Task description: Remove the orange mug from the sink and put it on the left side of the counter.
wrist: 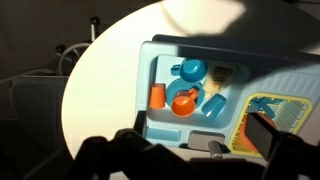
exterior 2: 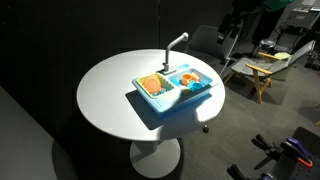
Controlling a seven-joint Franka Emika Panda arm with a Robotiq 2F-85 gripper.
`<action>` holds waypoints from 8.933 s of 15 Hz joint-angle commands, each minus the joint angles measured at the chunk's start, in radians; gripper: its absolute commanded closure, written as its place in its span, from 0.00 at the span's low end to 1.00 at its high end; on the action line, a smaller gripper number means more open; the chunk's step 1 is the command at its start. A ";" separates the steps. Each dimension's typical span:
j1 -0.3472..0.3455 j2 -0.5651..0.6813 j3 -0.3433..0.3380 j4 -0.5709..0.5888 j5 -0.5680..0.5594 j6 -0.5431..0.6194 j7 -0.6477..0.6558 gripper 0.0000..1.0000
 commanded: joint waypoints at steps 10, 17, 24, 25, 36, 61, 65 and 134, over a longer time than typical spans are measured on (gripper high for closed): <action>-0.052 0.234 -0.010 0.184 -0.019 -0.008 -0.098 0.00; -0.065 0.361 -0.007 0.253 -0.078 -0.006 -0.100 0.00; -0.049 0.434 0.010 0.291 -0.143 -0.009 -0.105 0.00; -0.049 0.439 0.013 0.302 -0.129 -0.012 -0.093 0.00; -0.001 0.422 0.037 0.316 -0.003 0.004 0.175 0.00; 0.023 0.423 0.049 0.312 0.065 -0.151 0.268 0.00; 0.023 0.423 0.049 0.312 0.065 -0.151 0.268 0.00; -0.030 0.790 0.126 0.552 0.059 0.088 -0.137 0.80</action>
